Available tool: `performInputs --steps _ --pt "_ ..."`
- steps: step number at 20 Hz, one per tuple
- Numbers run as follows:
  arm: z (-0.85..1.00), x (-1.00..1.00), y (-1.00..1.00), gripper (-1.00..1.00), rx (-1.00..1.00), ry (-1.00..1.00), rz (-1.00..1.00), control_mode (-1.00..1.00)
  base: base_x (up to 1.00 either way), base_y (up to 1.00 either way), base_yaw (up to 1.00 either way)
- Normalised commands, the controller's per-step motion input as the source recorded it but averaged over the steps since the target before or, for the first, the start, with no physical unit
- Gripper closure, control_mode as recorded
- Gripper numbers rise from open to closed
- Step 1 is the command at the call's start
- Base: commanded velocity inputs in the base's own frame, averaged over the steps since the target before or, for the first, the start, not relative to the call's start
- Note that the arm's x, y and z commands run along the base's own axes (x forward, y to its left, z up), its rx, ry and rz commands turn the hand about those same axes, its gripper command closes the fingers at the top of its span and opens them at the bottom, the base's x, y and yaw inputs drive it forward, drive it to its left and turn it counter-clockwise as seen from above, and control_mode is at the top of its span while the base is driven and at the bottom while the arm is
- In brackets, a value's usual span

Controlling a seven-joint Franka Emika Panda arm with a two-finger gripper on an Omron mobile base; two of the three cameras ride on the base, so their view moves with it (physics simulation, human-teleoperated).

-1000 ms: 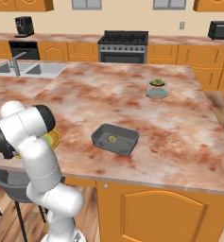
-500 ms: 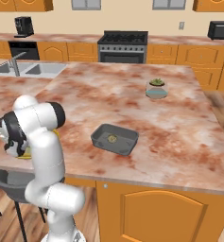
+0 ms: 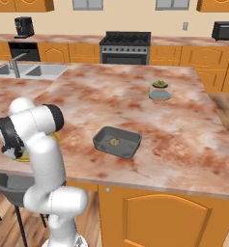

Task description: Place two dumplings into each of the tupperware containers and then place the containers in the fridge.

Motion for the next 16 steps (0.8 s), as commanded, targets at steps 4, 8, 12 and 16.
performInputs --steps 4,8,12,16 --pt "0.69 -0.13 -0.62 1.00 0.03 0.01 0.00 -1.00 0.00 0.00 0.00" --pt "0.94 0.00 -0.53 1.00 0.07 0.00 0.00 -1.00 0.00 0.00 0.00" --pt "0.95 -0.02 -0.53 1.00 0.06 0.00 -0.02 -1.00 0.00 0.00 0.00" --pt "0.87 0.02 -0.69 1.00 0.07 0.00 -0.07 -1.00 0.00 0.00 0.00"
